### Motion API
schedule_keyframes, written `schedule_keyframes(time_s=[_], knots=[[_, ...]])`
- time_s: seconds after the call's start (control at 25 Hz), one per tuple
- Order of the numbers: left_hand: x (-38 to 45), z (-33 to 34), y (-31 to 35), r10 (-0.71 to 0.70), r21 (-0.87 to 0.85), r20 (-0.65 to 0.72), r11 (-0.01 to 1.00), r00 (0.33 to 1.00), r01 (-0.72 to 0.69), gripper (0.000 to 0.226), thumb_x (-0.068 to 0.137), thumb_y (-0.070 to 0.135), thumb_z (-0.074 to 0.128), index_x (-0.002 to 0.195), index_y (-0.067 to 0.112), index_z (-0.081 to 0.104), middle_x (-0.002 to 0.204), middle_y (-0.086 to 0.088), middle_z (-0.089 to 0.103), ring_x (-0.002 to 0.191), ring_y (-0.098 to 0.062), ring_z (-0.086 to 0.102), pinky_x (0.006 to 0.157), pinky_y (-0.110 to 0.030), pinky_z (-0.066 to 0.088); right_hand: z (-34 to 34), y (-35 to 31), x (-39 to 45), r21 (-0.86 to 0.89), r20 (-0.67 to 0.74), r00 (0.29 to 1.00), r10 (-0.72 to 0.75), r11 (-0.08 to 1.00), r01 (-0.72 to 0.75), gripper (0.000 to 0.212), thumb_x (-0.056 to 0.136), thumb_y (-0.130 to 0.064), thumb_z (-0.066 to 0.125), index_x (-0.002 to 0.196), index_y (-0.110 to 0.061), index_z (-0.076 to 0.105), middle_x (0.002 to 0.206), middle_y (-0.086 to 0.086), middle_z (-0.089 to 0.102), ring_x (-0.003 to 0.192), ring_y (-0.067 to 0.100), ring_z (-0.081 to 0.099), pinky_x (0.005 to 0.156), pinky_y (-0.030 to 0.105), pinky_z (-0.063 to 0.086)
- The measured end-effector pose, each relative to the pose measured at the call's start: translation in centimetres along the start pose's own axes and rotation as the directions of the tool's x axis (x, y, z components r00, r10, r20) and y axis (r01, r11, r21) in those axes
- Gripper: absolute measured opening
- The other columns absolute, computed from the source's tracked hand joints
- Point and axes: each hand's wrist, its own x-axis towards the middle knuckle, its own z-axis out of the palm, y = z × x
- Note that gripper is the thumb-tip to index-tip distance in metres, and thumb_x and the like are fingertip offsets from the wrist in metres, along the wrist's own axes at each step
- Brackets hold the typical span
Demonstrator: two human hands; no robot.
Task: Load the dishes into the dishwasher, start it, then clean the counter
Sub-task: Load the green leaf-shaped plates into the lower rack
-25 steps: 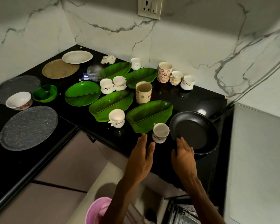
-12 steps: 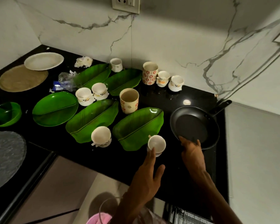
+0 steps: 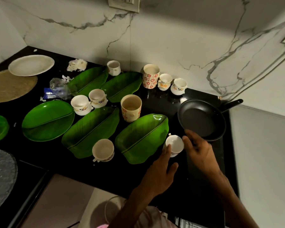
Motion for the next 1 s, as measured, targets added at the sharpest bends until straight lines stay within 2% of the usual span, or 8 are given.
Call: schedule_keyframes(time_s=[0.12, 0.24, 0.4, 0.52, 0.64, 0.84, 0.92, 1.0], knots=[[-0.4, -1.9, 0.1, 0.052, 0.019, -0.052, 0.998, 0.997, -0.052, 0.059, 0.099, 0.034, 0.046, 0.152, 0.026, 0.021, 0.156, 0.005, 0.03, 0.142, -0.004, 0.025, 0.116, -0.021, 0.022, 1.7, -0.1, -2.0, 0.016, 0.08, 0.996, 0.032, 0.999, -0.033, 0.059, 0.086, -0.047, 0.066, 0.138, -0.023, 0.05, 0.121, -0.006, 0.065, 0.108, 0.011, 0.063, 0.089, 0.022, 0.049], [-2.0, -5.4, -0.5, 0.055, 0.106, -0.244, 0.994, 0.968, -0.03, 0.055, 0.097, 0.04, 0.046, 0.147, 0.022, 0.036, 0.152, 0.003, 0.036, 0.141, -0.005, 0.028, 0.113, -0.02, 0.027, 4.1, 1.1, -1.7, -0.024, 0.061, 0.997, -0.044, 0.999, 0.045, 0.069, 0.081, -0.042, 0.074, 0.139, -0.02, 0.047, 0.136, -0.001, 0.055, 0.118, 0.02, 0.057, 0.094, 0.038, 0.053], [-4.6, -11.3, -4.7, 0.042, 0.262, -0.525, 0.958, 0.85, 0.115, 0.056, 0.086, 0.035, 0.059, 0.134, 0.007, 0.053, 0.143, -0.015, 0.049, 0.137, -0.034, 0.038, 0.105, -0.048, 0.04, 5.2, 1.9, -0.3, -0.003, -0.01, 0.999, -0.034, 0.999, 0.034, 0.07, 0.079, -0.042, 0.076, 0.139, -0.021, 0.045, 0.141, 0.001, 0.051, 0.124, 0.023, 0.053, 0.094, 0.045, 0.052], [-6.1, -13.6, -7.7, -0.02, 0.373, -0.538, 0.891, 0.842, 0.259, 0.067, 0.076, 0.025, 0.08, 0.134, 0.003, 0.051, 0.139, -0.022, 0.05, 0.13, -0.044, 0.042, 0.097, -0.062, 0.042, 4.9, 2.1, 1.2, -0.039, -0.04, 0.999, 0.001, 0.999, -0.002, 0.071, 0.079, -0.045, 0.076, 0.139, -0.025, 0.045, 0.141, -0.001, 0.051, 0.125, 0.022, 0.051, 0.097, 0.047, 0.05], [-6.3, -14.4, -8.0, -0.169, 0.22, -0.503, 0.923, 0.847, 0.315, 0.085, 0.068, 0.017, 0.086, 0.142, 0.012, 0.044, 0.134, -0.015, 0.053, 0.119, -0.035, 0.053, 0.086, -0.046, 0.051, 4.5, 1.3, 1.3, -0.086, -0.029, 0.999, 0.027, 0.996, -0.029, 0.076, 0.08, -0.043, 0.075, 0.144, -0.017, 0.042, 0.149, 0.005, 0.044, 0.134, 0.026, 0.043, 0.108, 0.043, 0.041], [-6.6, -14.7, -6.3, -0.219, 0.082, -0.524, 0.949, 0.823, 0.305, 0.072, 0.061, 0.022, 0.089, 0.126, 0.022, 0.056, 0.113, 0.001, 0.064, 0.101, -0.017, 0.062, 0.072, -0.024, 0.047, 2.8, -1.2, -4.0, -0.07, -0.182, 0.979, -0.091, 0.994, 0.079, 0.069, 0.082, -0.02, 0.076, 0.142, -0.007, 0.045, 0.145, 0.013, 0.048, 0.133, 0.026, 0.046, 0.108, 0.039, 0.041], [-7.8, -14.2, -4.4, -0.217, 0.04, -0.514, 0.96, 0.83, 0.276, 0.069, 0.06, 0.021, 0.09, 0.121, 0.027, 0.058, 0.112, 0.005, 0.063, 0.095, -0.005, 0.06, 0.066, -0.009, 0.044, 2.7, -2.0, -6.9, 0.037, -0.08, 0.996, -0.046, 0.998, 0.049, 0.067, 0.082, -0.024, 0.076, 0.142, -0.014, 0.047, 0.136, 0.007, 0.057, 0.12, 0.02, 0.058, 0.098, 0.036, 0.051], [-8.7, -12.1, -2.2, -0.179, -0.01, -0.431, 0.981, 0.885, 0.194, 0.069, 0.06, 0.02, 0.09, 0.118, 0.035, 0.058, 0.113, 0.012, 0.06, 0.098, 0.006, 0.057, 0.067, -0.002, 0.043, 3.0, -2.7, -8.8, 0.212, 0.088, 0.989, 0.121, 0.968, -0.138, 0.063, 0.08, -0.041, 0.07, 0.138, -0.027, 0.052, 0.128, -0.004, 0.062, 0.11, 0.011, 0.063, 0.091, 0.027, 0.055]])
